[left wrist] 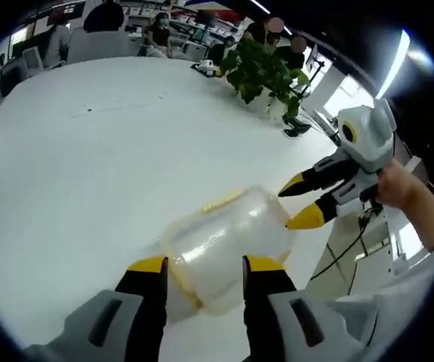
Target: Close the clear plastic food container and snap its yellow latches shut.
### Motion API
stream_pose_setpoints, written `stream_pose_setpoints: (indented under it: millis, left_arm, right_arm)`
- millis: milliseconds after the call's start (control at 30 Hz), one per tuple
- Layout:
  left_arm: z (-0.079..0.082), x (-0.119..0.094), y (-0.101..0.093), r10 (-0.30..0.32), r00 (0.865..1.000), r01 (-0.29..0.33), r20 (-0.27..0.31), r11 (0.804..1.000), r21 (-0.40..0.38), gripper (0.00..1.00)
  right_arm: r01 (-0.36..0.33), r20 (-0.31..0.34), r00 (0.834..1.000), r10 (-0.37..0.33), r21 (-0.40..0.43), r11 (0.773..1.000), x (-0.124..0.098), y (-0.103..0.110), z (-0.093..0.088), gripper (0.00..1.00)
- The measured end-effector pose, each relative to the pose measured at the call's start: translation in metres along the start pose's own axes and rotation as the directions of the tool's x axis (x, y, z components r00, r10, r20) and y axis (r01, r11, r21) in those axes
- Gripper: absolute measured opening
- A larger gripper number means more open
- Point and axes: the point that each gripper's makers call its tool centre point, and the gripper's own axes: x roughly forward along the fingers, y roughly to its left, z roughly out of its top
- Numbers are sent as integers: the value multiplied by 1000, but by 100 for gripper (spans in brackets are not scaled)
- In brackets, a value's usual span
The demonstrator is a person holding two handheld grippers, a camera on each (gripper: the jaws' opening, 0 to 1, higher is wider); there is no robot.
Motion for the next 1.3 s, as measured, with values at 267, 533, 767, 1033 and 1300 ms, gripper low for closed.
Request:
stream_pose_setpoints:
  millis: [267,533,767,1033,1300]
  left_arm:
    - [1,0,-6,-14,999,18,-29,986,163,39]
    - [-1,0,-4,0,997,23,-78,956,293,38]
    - [4,0,-6,-17,996,49,-92,930,364,37]
    - [7,2,-12,-35,993,80,-109,891,447,35]
    - [1,7,-24,-78,988,139,-136,841,523,36]
  right_arm:
    - [-38,-18,999,35,-161,986,0,11,7,32]
    - [-85,-59,996,72,-271,959,2,21,6,29]
    - [-104,-82,993,81,-347,932,4,23,4,29]
    - [-120,-102,991,86,-407,906,6,23,5,30]
    - [-141,-119,988,96,-458,878,8,26,4,30]
